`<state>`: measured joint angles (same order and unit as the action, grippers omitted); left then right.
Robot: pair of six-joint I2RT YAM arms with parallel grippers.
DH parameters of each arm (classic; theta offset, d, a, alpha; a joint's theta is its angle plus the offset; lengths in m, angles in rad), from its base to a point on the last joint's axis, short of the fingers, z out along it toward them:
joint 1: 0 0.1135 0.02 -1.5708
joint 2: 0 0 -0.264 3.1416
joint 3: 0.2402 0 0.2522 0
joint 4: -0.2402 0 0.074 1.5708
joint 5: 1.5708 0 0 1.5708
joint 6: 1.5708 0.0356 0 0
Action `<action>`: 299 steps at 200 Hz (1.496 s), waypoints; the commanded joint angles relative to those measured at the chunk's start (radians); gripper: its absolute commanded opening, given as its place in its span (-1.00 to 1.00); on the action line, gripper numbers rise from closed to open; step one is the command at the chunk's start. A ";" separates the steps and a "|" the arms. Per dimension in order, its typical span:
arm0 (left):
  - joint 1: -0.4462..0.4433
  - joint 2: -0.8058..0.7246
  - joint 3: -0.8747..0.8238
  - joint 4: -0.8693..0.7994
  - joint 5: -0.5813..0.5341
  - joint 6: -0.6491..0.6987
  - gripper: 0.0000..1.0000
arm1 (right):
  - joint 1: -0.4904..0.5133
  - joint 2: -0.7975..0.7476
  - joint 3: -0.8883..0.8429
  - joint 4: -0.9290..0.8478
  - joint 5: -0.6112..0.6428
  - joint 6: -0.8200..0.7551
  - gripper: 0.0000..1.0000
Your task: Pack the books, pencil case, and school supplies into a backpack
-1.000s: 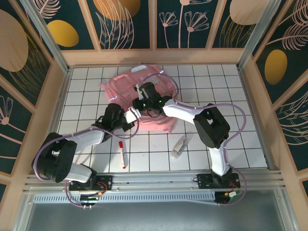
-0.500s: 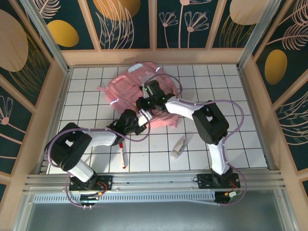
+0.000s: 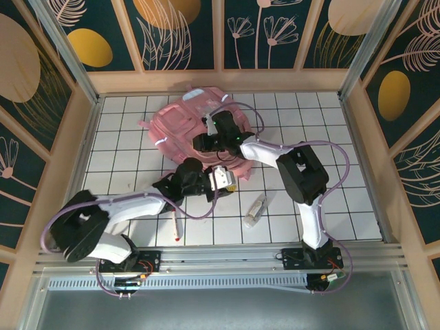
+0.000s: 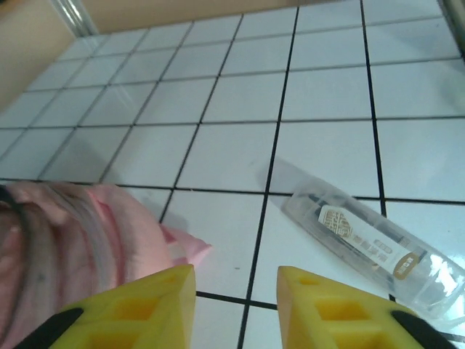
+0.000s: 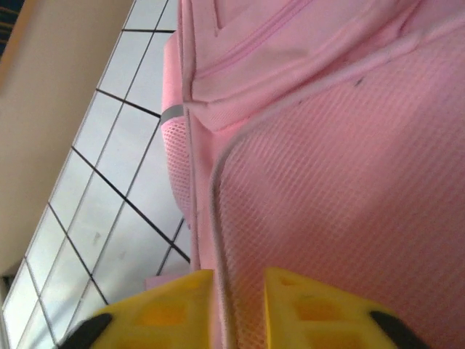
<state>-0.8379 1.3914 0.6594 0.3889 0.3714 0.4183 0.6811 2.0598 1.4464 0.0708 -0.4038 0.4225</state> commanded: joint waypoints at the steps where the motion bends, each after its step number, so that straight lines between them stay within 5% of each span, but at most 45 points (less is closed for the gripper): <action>1: 0.083 -0.126 0.013 -0.218 0.052 0.156 -0.21 | -0.045 -0.090 0.003 -0.028 -0.011 -0.002 -0.30; 31: 0.259 -0.253 0.008 -0.347 0.057 0.308 0.09 | -0.095 -0.188 -0.016 -0.131 0.002 -0.001 -0.13; 62: 0.369 -0.162 0.103 -0.517 0.080 0.479 0.10 | -0.127 -0.312 -0.107 -0.223 0.071 -0.054 -0.06; 116: 0.392 0.129 0.346 -0.746 -0.019 0.786 0.12 | -0.129 -0.454 -0.273 -0.371 0.024 -0.133 -0.05; 176: 0.389 0.234 0.349 -0.637 -0.101 0.858 0.12 | -0.128 -0.535 -0.407 -0.357 -0.010 -0.077 -0.05; 216: 0.391 0.308 0.363 -0.582 -0.092 0.859 -0.15 | -0.128 -0.540 -0.413 -0.358 -0.013 -0.072 -0.09; 235: 0.390 0.344 0.377 -0.547 -0.119 0.834 -0.51 | -0.129 -0.540 -0.416 -0.350 -0.027 -0.070 -0.14; 250: 0.391 0.363 0.399 -0.539 -0.136 0.815 -1.00 | -0.128 -0.533 -0.417 -0.348 -0.045 -0.082 -0.14; 299: 0.392 0.245 0.351 -0.430 -0.060 0.764 -1.00 | -0.040 -0.483 -0.363 -0.403 0.018 -0.178 0.03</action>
<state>-0.4526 1.7248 1.0260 -0.1520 0.2584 1.2209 0.6044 1.5543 1.0462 -0.3008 -0.4103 0.3115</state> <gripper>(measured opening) 0.049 0.494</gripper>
